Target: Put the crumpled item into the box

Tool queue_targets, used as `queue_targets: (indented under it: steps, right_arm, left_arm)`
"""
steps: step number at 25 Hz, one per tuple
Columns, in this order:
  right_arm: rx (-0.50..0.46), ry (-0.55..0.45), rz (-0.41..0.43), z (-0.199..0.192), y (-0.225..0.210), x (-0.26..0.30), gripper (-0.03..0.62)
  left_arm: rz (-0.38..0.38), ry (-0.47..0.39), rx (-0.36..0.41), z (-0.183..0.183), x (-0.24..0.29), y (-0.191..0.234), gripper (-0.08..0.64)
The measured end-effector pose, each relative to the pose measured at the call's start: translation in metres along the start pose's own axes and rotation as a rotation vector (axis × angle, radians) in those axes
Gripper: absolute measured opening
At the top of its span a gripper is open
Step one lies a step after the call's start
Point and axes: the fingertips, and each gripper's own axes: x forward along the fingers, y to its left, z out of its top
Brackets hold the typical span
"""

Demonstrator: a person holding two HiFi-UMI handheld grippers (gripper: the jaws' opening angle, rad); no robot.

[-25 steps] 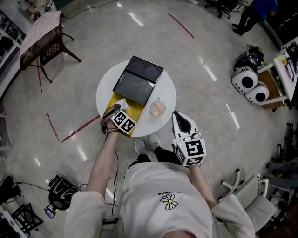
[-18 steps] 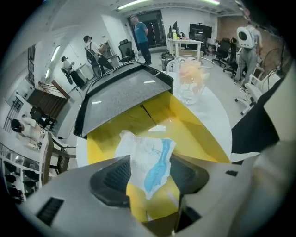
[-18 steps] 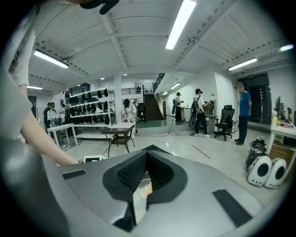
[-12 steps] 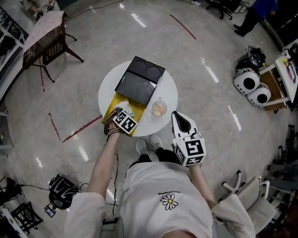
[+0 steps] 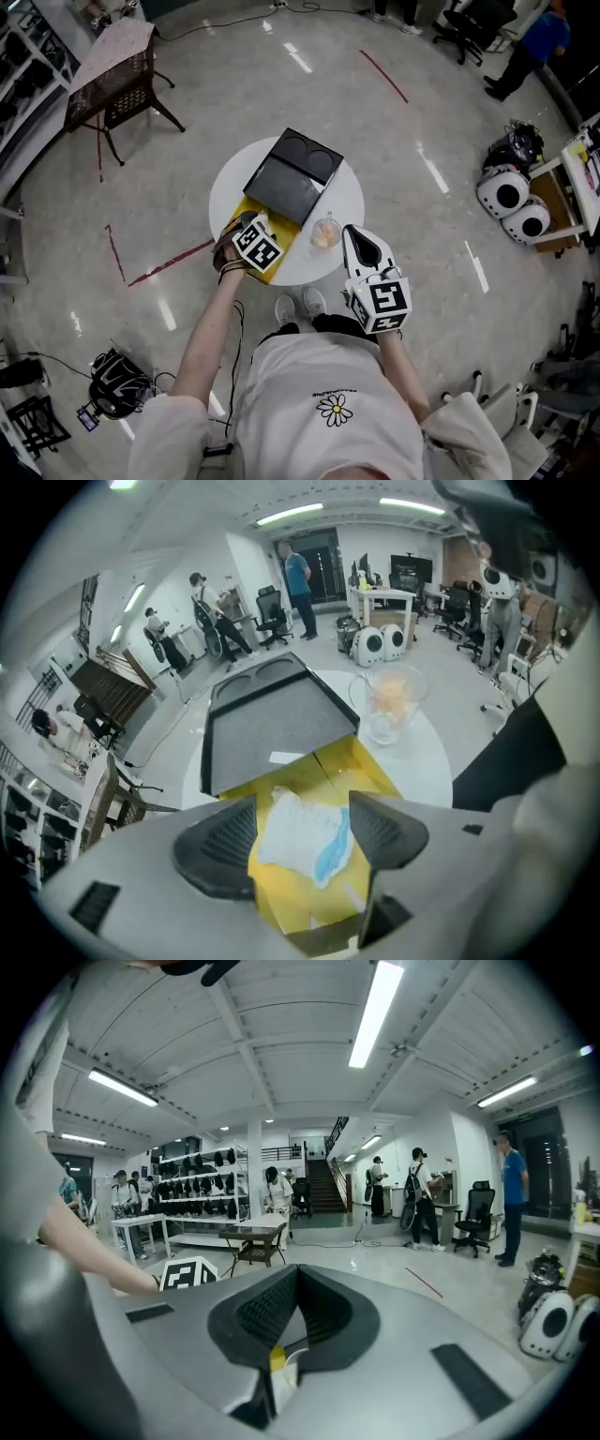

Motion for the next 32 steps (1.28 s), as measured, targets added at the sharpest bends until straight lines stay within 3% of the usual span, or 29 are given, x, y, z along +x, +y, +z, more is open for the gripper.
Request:
queue_targets:
  steps: [8, 14, 18, 20, 26, 32]
  right_arm:
    - [-0.052, -0.098, 0.084, 0.044, 0.016, 0.034, 0.003]
    - [-0.069, -0.148, 0.128, 0.065, 0.022, 0.051, 0.003]
    - [-0.076, -0.151, 0.146, 0.069, 0.024, 0.054, 0.003]
    - [-0.080, -0.158, 0.152, 0.073, 0.025, 0.054, 0.003]
    - [-0.081, -0.167, 0.143, 0.078, 0.021, 0.061, 0.003]
    - [-0.078, -0.159, 0.130, 0.073, 0.024, 0.064, 0.003]
  left_arm:
    - [0.192, -0.161, -0.074, 0.051, -0.072, 0.075, 0.296]
    - [0.370, -0.359, -0.224, 0.082, -0.153, 0.118, 0.173]
    - [0.463, -0.512, -0.348, 0.090, -0.201, 0.122, 0.047]
    - [0.478, -0.590, -0.423, 0.092, -0.218, 0.118, 0.023]
    - [0.534, -0.814, -0.553, 0.095, -0.255, 0.100, 0.002]
    - [0.629, -0.925, -0.608, 0.084, -0.285, 0.087, 0.002]
